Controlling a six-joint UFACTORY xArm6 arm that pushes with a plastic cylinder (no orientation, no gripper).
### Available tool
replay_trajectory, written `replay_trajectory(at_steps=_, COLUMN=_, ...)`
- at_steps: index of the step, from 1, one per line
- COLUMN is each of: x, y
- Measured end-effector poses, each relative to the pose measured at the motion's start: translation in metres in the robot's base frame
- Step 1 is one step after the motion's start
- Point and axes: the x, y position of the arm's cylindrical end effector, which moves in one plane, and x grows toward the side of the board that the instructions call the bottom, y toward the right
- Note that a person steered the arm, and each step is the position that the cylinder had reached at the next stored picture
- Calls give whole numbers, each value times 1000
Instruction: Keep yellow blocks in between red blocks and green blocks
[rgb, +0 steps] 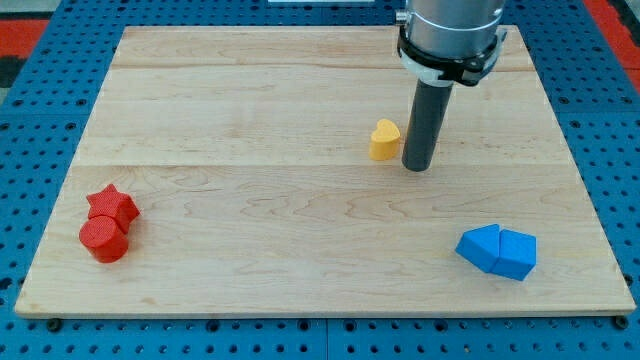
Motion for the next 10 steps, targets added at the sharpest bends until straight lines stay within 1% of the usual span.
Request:
replay_trajectory(at_steps=1, x=-10, y=43)
replay_trajectory(at_steps=2, x=-34, y=47)
replay_trajectory(at_steps=3, x=-56, y=66)
replay_trajectory(at_steps=4, x=-74, y=68)
replay_trajectory(at_steps=5, x=-58, y=24)
replay_trajectory(at_steps=7, x=-54, y=-58)
replay_trajectory(at_steps=8, x=-52, y=-111)
replay_trajectory(at_steps=9, x=-48, y=-135)
replay_trajectory(at_steps=10, x=-30, y=-158)
